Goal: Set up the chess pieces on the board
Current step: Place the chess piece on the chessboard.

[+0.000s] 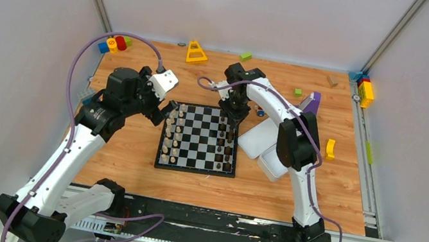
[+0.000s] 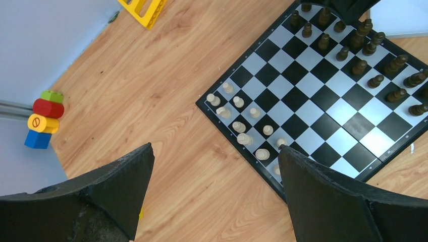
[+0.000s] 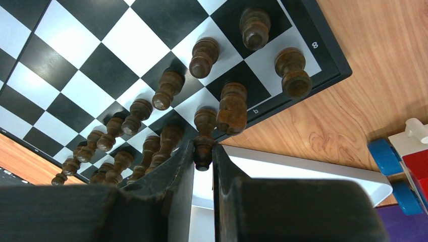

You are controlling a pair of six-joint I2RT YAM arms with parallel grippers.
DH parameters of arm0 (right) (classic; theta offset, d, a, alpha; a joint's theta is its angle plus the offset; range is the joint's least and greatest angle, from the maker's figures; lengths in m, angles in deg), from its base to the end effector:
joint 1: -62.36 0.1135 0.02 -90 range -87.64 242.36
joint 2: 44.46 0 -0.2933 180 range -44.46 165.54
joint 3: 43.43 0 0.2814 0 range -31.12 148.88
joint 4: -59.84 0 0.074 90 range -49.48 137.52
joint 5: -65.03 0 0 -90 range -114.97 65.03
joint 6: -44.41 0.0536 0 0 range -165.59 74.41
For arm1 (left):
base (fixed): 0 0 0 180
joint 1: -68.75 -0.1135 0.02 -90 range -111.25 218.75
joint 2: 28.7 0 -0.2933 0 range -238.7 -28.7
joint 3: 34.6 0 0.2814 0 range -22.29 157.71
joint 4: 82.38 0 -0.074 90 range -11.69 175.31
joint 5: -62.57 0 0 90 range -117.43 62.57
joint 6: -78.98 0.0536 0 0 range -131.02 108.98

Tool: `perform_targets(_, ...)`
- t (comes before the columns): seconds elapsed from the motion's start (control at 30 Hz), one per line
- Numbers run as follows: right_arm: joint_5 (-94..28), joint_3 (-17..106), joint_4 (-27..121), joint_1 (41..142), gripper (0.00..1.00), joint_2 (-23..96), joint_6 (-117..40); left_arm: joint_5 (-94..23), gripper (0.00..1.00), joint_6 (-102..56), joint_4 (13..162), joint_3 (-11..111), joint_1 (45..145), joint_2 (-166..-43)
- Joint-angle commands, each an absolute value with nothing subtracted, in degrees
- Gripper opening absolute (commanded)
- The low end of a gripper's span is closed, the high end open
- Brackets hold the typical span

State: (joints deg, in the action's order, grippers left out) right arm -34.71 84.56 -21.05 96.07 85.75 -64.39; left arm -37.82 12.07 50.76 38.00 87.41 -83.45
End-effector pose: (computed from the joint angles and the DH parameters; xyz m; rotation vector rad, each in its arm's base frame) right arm 0.4157 0.2882 0.2007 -1.3552 2.7122 0.2798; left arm 0.2142 -0.0826 0.3778 0.8404 1.8929 -0.1408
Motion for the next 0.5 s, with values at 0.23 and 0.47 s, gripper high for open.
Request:
perform_targets(0.23,-33.59,86.30,-22.24,97.07,0.00,85.78,-65.49,-38.48,1.00,12.18,52.01,37.80,86.79,-82.14)
perform_targets(0.47,-32.93,86.48,-22.25,97.37,0.02,86.22,-65.69,-38.50,1.00,12.17,52.02,37.78,86.69,-82.05)
